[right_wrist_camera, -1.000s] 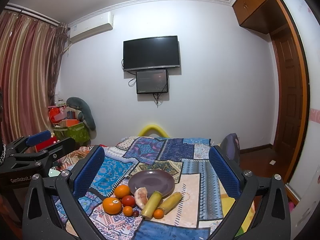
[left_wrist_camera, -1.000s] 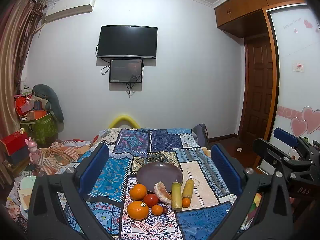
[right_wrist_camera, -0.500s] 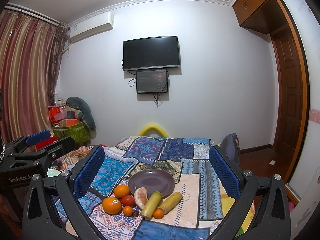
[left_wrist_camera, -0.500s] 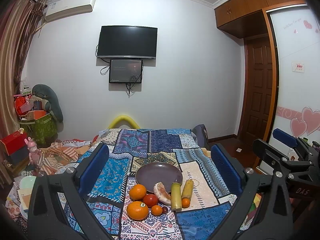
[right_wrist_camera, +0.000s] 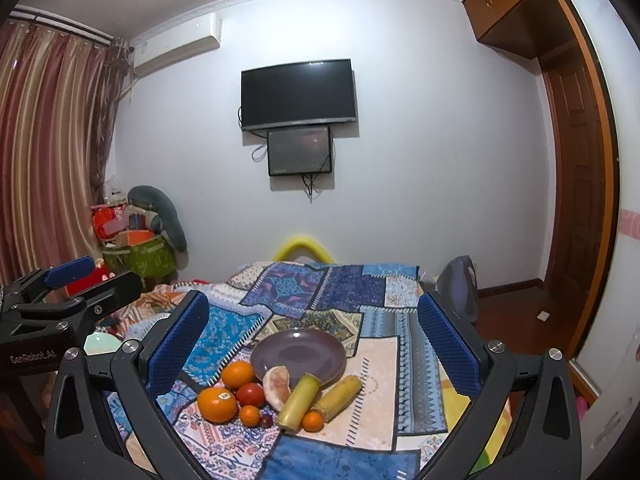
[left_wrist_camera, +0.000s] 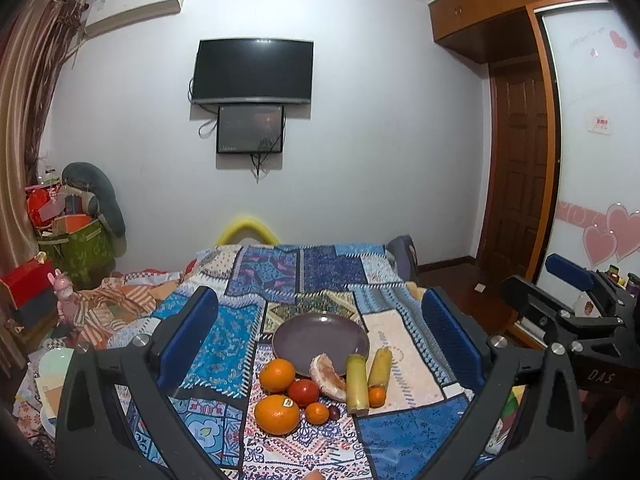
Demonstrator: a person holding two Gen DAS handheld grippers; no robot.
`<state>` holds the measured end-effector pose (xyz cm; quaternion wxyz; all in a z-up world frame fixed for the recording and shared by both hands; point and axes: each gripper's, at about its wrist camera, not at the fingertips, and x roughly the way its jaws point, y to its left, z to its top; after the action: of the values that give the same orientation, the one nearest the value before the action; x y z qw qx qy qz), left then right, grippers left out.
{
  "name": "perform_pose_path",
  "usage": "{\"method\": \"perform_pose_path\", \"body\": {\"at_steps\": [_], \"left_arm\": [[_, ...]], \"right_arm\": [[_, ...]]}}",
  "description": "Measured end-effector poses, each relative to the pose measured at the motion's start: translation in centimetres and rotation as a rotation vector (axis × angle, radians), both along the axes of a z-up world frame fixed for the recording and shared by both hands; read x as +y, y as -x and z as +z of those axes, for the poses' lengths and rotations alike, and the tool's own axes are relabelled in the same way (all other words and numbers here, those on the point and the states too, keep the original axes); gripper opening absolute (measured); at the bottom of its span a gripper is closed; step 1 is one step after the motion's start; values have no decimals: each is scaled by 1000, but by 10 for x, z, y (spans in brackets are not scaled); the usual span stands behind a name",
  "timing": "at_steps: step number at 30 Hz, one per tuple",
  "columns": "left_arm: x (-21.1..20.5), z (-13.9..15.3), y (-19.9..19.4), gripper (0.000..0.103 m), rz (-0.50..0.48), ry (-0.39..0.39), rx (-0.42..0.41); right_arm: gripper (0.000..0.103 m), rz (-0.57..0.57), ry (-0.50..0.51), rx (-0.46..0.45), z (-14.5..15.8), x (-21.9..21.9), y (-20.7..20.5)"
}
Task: Organize fruits
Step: 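Reach the left tool to the Dole orange while the right tool reaches the green-yellow cylinder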
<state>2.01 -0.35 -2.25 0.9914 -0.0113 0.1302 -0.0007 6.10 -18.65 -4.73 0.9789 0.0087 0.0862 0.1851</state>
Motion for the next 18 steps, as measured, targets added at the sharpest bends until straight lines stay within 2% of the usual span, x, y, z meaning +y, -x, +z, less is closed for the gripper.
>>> {"method": "perform_pose_path", "body": {"at_steps": [12,14,16,18], "left_arm": [[29,-45,-54,102,45,14,168],[35,-54,-66,99,48,7,208],[42,-64,-79,91,49,3,260],[49,-77,-92,88,45,12,312]], "right_arm": [[101,-33,85,128,-39,2,-45],[96,-32,105,160,-47,3,-55],[92,-19,120,204,-55,3,-65],[88,-13,129,239,-62,1,-73]]}}
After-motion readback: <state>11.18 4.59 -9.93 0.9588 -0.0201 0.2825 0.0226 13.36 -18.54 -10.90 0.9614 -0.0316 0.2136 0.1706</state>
